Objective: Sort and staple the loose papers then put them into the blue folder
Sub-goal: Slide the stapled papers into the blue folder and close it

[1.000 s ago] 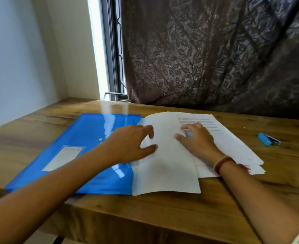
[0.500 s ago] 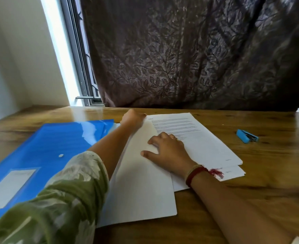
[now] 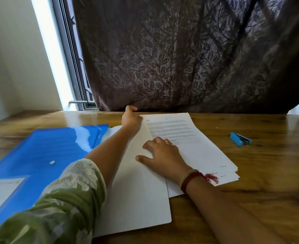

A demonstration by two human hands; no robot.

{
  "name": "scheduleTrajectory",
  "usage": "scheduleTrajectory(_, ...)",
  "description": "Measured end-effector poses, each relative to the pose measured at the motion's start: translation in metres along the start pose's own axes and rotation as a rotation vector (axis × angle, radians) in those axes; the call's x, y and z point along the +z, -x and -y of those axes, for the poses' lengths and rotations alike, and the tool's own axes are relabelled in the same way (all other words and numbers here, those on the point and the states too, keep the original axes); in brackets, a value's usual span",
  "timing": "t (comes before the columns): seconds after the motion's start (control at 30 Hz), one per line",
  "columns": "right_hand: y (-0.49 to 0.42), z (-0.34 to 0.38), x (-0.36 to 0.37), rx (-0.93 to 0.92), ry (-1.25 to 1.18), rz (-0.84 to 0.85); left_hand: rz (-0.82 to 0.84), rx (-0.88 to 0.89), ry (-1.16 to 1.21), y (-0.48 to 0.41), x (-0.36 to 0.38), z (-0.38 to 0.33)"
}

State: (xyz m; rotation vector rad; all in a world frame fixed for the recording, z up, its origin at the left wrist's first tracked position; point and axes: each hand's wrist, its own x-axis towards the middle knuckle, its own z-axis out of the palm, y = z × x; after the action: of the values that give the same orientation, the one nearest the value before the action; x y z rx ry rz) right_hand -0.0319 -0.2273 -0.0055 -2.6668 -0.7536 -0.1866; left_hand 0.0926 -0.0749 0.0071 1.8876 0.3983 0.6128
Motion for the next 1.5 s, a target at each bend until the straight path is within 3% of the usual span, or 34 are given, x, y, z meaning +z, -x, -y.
scheduleTrajectory(0.13, -0.002, -0.003, -0.005, 0.016, -0.055, -0.116, 0.047, 0.183, 0.197, 0.000, 0.003, -0.025)
scheduleTrajectory(0.3, -0.007, -0.017, -0.035, 0.049, 0.043, -0.837, 0.048, 0.372, 0.468, 0.008, 0.007, -0.072)
scheduleTrajectory(0.4, -0.003, -0.038, -0.062, 0.158, 0.136, -1.036, 0.082, 0.468, 0.640, 0.011, -0.002, -0.107)
scheduleTrajectory(0.6, 0.008, -0.071, -0.096, 0.370, 0.005, -1.148, 0.206, 0.482, 0.983, 0.008, -0.033, -0.164)
scheduleTrajectory(0.77, 0.013, -0.075, -0.113, 0.198, -0.511, -1.004, 0.236, 0.374, 1.107, 0.006, -0.052, -0.164)
scheduleTrajectory(0.9, 0.011, -0.063, -0.105, 0.042, -0.320, -1.061, 0.090, 0.258, 0.918, 0.000, -0.063, -0.140)
scheduleTrajectory(1.0, 0.013, -0.051, -0.105, -0.039, -0.168, -1.197, 0.023, 0.238, 0.634, 0.011, -0.072, -0.123)
scheduleTrajectory(1.07, 0.014, -0.048, -0.110, -0.041, -0.211, -1.265, 0.016, 0.175, 0.347, 0.029, -0.073, -0.096)
scheduleTrajectory(1.2, 0.014, -0.046, -0.115, 0.045, -0.420, -1.295, 0.390, 0.146, -0.415, 0.069, -0.086, -0.024)
scheduleTrajectory(1.27, 0.010, -0.049, -0.114, 0.137, -0.504, -1.283, 0.495, 0.159, -0.708, 0.093, -0.099, -0.005)
scheduleTrajectory(1.4, 0.000, -0.055, -0.107, 0.326, -0.918, -1.052, 0.547, 0.228, -0.943, 0.148, -0.112, 0.004)
scheduleTrajectory(1.5, -0.001, -0.050, -0.093, 0.420, -1.201, -0.686, 0.570, 0.258, -0.904, 0.164, -0.120, 0.000)
